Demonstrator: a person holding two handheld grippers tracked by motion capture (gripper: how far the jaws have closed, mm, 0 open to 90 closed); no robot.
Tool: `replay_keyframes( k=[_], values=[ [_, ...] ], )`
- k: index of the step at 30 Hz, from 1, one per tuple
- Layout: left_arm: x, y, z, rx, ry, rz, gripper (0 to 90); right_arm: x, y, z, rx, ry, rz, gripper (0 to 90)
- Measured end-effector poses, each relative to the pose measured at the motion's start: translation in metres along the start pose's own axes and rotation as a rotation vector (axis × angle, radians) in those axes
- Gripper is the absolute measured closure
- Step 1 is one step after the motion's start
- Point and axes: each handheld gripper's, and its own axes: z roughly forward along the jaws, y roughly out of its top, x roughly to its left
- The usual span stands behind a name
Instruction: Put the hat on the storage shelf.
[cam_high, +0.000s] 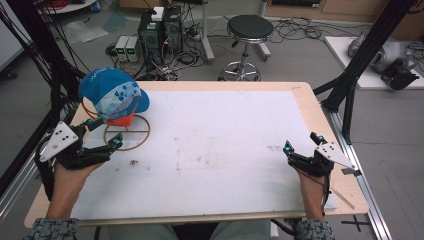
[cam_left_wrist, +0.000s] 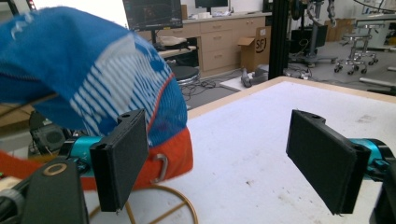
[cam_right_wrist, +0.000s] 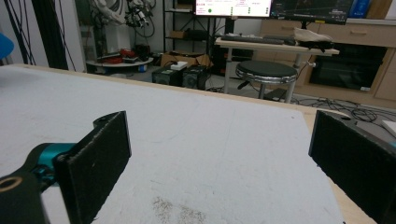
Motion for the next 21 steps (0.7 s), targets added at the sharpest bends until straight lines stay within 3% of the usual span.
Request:
replay_keyframes(
  k=[9,21],
  values=[
    [-0.002,-0.03,0.005,0.048,0.013,-0.025,20.6,0.0,0.0,0.0,-0.001,0.001,0.002,4.6],
    [0.002,-0.038,0.005,0.056,0.015,-0.042,20.3,0.0,0.0,0.0,0.0,0.001,0.003,4.6]
  ],
)
